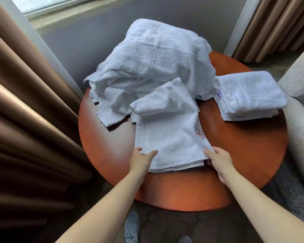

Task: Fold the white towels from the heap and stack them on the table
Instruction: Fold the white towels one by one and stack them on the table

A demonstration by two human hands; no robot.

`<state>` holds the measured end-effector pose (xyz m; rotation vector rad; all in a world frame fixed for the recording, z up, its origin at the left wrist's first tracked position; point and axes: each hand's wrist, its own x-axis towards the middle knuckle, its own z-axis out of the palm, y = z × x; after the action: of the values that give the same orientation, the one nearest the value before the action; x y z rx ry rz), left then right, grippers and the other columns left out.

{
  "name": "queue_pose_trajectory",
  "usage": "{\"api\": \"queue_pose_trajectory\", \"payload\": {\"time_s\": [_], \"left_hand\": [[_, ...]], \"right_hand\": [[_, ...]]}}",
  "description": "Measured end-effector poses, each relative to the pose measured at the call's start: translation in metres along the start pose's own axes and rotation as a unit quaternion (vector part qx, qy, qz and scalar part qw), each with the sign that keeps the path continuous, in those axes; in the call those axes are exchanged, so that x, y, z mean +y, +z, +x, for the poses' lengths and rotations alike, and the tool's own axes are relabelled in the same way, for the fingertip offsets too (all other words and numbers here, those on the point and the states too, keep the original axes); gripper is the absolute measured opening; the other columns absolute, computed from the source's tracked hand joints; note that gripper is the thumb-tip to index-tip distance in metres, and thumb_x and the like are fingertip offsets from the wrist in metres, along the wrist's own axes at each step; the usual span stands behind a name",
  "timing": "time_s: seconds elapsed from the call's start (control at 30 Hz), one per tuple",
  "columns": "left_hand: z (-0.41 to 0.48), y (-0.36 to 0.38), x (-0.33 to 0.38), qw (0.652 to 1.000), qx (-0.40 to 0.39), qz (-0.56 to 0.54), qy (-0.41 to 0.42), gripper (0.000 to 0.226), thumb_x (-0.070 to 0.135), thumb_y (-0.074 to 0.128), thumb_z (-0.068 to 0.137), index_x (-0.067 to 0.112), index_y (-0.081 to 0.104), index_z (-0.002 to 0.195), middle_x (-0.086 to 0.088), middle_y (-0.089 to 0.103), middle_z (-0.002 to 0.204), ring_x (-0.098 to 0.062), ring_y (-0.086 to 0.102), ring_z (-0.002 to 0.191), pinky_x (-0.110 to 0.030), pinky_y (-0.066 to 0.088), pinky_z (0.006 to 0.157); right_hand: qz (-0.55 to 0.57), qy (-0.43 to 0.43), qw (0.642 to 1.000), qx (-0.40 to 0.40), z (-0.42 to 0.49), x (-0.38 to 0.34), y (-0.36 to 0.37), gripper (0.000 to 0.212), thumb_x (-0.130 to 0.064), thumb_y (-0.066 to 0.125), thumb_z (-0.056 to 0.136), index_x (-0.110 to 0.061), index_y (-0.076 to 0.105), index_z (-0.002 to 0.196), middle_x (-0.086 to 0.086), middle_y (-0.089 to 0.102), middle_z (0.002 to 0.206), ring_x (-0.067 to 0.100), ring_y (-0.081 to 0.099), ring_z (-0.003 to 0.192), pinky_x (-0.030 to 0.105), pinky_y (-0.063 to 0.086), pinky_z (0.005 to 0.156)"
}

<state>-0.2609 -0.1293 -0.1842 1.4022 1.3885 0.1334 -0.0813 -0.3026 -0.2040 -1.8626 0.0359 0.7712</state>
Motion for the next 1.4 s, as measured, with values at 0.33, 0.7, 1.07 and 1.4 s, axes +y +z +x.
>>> {"api": "queue_pose_trajectory", "payload": {"time_s": [0.33,0.7,1.07,1.4], "left_hand": [[-0.012,0.02,0.002,0.88,-0.034,0.33,0.34,0.093,0.061,0.071,0.066,0.022,0.037,0.143,0.0,0.03,0.149,-0.02,0.024,0.139,-0.036,0.022,0.112],[0.016,-0.018,0.007,0.817,0.13,0.348,0.441,0.049,-0.015,0.059,0.06,0.016,0.071,0.096,-0.002,0.073,0.092,-0.032,0.064,0.059,-0.031,0.043,0.047],[0.019,-0.017,-0.042,0.771,0.057,0.376,0.51,0.028,-0.008,0.065,0.064,0.012,0.074,0.081,-0.008,0.069,0.093,-0.033,0.067,0.081,-0.037,0.053,0.048],[0.007,-0.015,-0.046,0.778,0.032,0.436,0.452,0.075,0.072,0.052,0.057,0.028,0.048,0.117,0.003,0.061,0.116,-0.02,0.054,0.111,-0.055,0.044,0.094]], "right_hand": [[0.323,0.048,0.919,-0.22,-0.03,-0.066,0.025,0.036,-0.013,0.036,0.1,-0.006,0.053,0.131,0.019,0.064,0.121,0.028,0.067,0.093,0.041,0.057,0.08],[0.074,0.033,0.985,-0.15,-0.023,-0.063,0.016,0.014,-0.007,0.051,0.096,-0.011,0.064,0.098,0.009,0.064,0.095,0.021,0.06,0.083,0.032,0.053,0.072],[-0.23,0.028,0.972,0.023,-0.026,-0.026,0.023,0.026,-0.006,0.056,0.071,-0.017,0.035,0.059,0.001,0.038,0.062,0.021,0.033,0.055,0.031,0.031,0.052],[0.008,0.181,0.977,-0.108,-0.037,-0.049,0.029,0.005,-0.014,0.059,0.088,-0.011,0.058,0.092,0.001,0.056,0.062,0.011,0.053,0.049,0.017,0.037,0.04]]}}
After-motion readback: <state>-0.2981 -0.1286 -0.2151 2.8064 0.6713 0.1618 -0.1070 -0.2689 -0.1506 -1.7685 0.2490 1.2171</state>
